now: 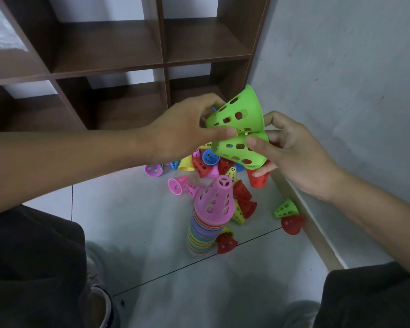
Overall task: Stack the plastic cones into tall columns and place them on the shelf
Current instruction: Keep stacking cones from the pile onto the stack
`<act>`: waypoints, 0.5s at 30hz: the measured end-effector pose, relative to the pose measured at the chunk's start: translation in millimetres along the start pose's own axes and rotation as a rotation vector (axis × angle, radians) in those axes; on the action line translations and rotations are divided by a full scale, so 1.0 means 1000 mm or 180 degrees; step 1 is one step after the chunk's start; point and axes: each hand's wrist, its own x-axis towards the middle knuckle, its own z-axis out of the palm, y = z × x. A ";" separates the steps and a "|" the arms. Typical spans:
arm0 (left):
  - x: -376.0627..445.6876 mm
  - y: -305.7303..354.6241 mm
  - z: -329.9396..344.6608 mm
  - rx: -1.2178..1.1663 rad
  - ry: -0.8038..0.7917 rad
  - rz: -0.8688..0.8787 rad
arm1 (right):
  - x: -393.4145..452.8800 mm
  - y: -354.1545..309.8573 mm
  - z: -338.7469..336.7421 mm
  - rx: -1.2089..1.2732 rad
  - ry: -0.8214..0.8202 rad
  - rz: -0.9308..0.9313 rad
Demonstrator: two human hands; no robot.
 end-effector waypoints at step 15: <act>-0.027 0.023 -0.025 0.0486 0.0205 0.0343 | 0.004 0.012 -0.014 -0.0281 0.0439 0.0195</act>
